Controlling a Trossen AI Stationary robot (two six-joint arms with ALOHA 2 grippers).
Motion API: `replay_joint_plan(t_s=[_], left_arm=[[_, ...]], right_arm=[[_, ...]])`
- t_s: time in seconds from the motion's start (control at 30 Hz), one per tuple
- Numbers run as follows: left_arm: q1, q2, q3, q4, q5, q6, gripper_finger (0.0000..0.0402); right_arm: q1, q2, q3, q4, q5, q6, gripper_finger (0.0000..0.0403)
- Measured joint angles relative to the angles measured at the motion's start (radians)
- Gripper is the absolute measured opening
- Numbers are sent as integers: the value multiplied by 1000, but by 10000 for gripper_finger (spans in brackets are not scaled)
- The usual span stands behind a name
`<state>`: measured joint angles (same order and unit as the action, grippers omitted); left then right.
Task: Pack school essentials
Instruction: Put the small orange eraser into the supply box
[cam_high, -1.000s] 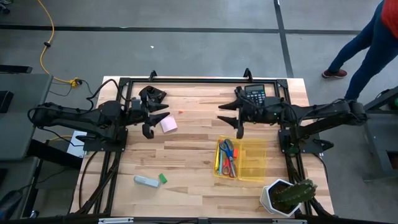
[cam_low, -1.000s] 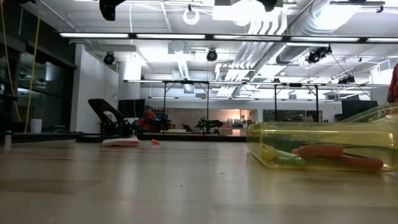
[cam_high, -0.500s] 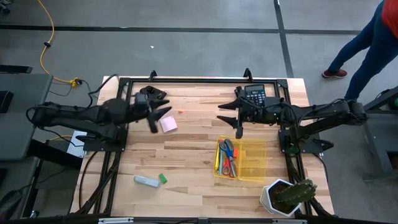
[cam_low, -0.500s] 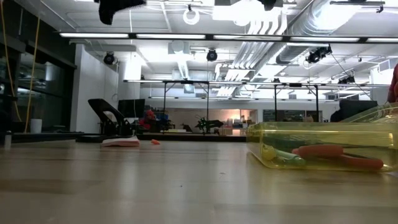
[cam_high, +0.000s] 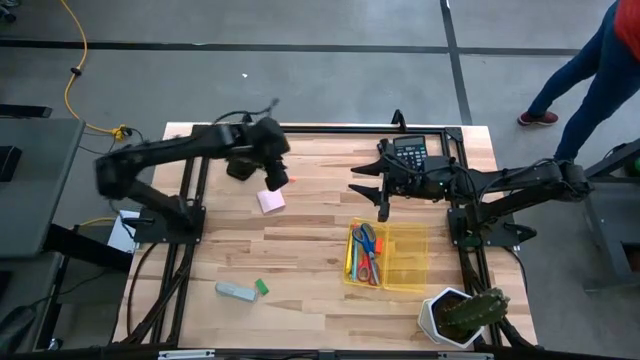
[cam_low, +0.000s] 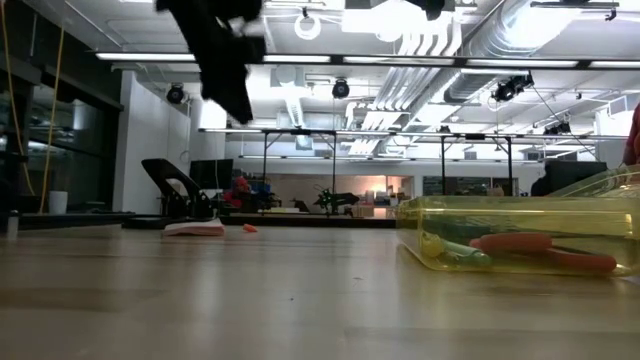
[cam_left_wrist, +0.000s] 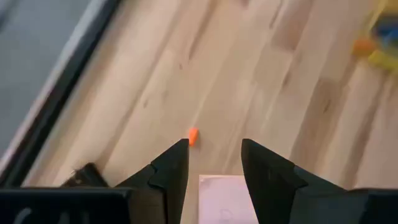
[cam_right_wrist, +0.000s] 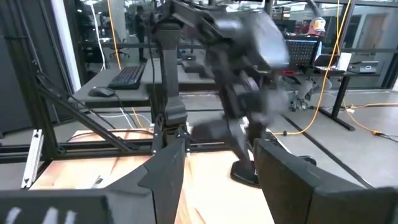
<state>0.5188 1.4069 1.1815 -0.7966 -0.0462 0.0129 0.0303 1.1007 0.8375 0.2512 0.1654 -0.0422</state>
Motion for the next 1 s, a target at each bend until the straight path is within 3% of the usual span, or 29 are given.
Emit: replay_joint_plan(t_s=[0.27, 0.47, 1.0], left_arm=[[69, 310, 65, -3, 50, 149, 135], [94, 456, 106, -14, 88, 204, 135], [96, 580, 113, -1, 81, 253, 135]], right_arm=[[0, 0, 0, -3, 1, 6, 183], [0, 0, 0, -7, 1, 108, 183], [0, 0, 0, -7, 39, 113, 183]])
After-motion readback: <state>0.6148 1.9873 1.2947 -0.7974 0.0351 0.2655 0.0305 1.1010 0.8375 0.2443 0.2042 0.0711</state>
